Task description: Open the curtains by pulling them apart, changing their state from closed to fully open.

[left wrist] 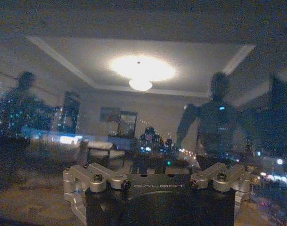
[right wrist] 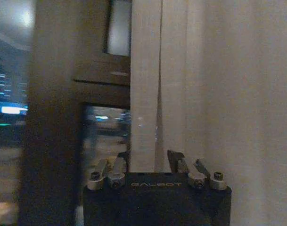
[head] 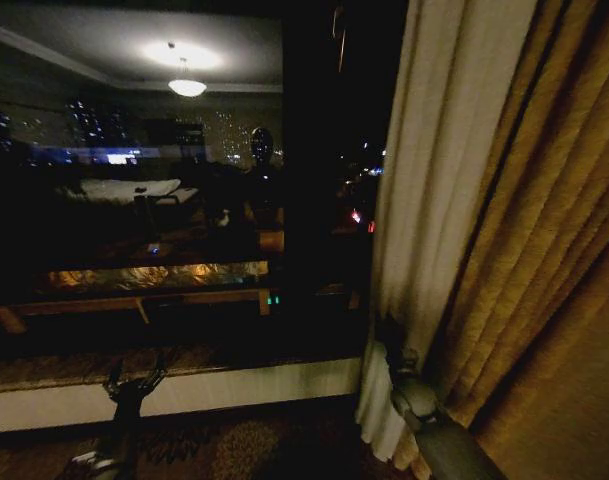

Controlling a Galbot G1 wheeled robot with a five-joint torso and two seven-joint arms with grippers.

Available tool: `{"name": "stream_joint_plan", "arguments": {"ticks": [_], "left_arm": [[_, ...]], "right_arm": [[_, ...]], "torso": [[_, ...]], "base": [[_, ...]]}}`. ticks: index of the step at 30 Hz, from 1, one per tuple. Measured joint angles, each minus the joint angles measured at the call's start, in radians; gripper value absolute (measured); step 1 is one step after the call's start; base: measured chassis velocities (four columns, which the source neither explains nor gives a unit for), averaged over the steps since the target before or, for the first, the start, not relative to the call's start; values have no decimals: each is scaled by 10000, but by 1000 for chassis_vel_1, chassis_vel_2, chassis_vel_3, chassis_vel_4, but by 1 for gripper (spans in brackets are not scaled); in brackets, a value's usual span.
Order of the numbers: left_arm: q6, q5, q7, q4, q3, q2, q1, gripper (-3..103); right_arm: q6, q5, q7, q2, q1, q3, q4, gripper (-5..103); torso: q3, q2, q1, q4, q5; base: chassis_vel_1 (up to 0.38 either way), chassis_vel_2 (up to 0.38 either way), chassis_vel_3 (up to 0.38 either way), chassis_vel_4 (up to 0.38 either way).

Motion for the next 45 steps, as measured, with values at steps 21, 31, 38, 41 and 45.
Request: {"name": "stream_joint_plan", "arguments": {"ticks": [21,31,38,41,45], "left_arm": [[0,0,-1,1,0,0,0,100],[0,0,-1,0,0,0,0,100],[0,0,-1,0,0,0,0,100],[0,0,-1,0,0,0,0,100],[0,0,-1,0,1,0,0,100]], "right_arm": [[336,4,-468,-3,-1345,143,1415,100],[344,-10,-467,5,-1324,140,1393,100],[344,-15,-461,8,-1312,140,1376,100],[346,-18,-458,10,-1308,140,1369,100],[348,-19,-456,11,-1306,141,1366,100]], "torso": [[-1,1,0,1,1],[-1,1,-1,1,1],[0,1,0,0,1],[0,1,0,0,2],[0,1,1,1,2]], "base": [[0,0,0,0],[0,0,0,0],[0,0,0,0],[74,37,-78,-50],[115,75,-137,-83]]}}
